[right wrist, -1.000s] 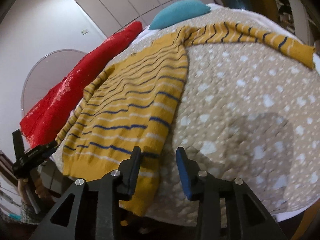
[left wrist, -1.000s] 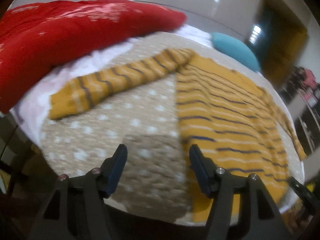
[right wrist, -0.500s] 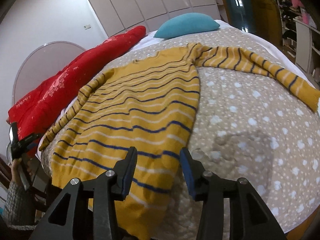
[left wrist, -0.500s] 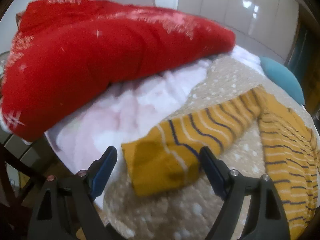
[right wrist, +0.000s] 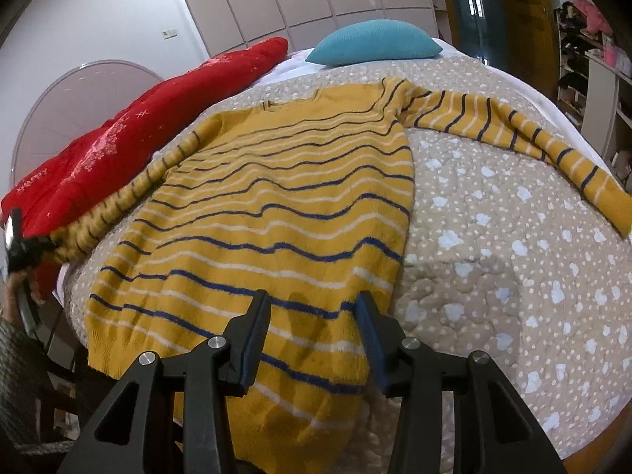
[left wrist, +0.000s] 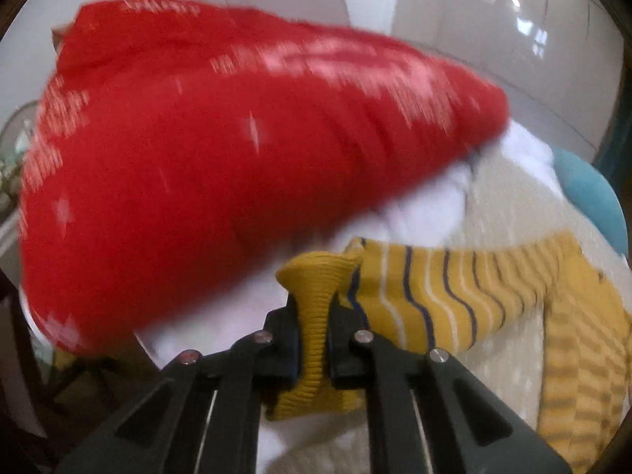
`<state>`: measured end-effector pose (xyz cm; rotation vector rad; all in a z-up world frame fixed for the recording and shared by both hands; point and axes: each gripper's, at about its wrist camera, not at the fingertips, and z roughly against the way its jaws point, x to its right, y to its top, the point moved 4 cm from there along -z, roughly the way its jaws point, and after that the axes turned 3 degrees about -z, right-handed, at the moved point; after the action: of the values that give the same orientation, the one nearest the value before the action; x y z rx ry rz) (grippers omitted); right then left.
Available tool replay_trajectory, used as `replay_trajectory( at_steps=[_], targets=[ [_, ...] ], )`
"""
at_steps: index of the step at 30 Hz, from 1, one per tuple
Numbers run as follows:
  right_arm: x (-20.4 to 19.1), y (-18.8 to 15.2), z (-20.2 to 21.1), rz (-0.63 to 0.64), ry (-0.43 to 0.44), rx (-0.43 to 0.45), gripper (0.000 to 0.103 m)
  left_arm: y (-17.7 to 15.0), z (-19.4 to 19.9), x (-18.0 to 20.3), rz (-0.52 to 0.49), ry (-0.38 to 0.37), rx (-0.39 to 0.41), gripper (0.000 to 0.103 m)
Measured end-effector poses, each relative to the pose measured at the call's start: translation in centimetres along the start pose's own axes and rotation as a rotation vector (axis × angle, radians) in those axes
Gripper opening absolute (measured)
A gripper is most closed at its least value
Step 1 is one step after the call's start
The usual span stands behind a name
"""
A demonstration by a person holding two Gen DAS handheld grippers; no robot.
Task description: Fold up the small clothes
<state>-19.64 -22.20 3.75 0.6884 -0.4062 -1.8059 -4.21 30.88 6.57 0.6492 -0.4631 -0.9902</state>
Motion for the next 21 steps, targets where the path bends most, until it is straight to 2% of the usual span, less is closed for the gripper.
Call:
replay_trajectory(
  at_steps=[3,5,8,10,14,18,21],
  targets=[
    [-0.4,-0.1,-0.4,0.002,-0.001,-0.005,0.049,3.4,0.8,0.2,-0.012,0.028,0.048,0.01],
    [-0.8,-0.2,-0.7,0.003,-0.004,-0.009,0.049,4.4,1.3,1.1,-0.019,0.021,0.059,0.01],
    [-0.9,-0.3,-0.9,-0.001,0.0,-0.009,0.049,4.9,3.0,3.6,-0.043,-0.042,0.076,0.009],
    [-0.8,-0.2,-0.8,-0.003,0.007,-0.005,0.049,4.7,4.3,6.3,-0.069,-0.122,0.07,0.009],
    [-0.5,-0.3,-0.7,-0.018,0.026,0.003,0.049,3.9,6.0,14.7,-0.154,-0.282,0.045,0.009],
    [-0.5,-0.6,-0.2,-0.004,0.034,0.018,0.049,1.9,7.6,24.9,-0.263,-0.423,0.014,0.009],
    [-0.1,-1.0,0.2,-0.011,0.042,0.024,0.049,-1.2,9.0,32.9,-0.371,-0.581,-0.036,0.01]
  ],
)
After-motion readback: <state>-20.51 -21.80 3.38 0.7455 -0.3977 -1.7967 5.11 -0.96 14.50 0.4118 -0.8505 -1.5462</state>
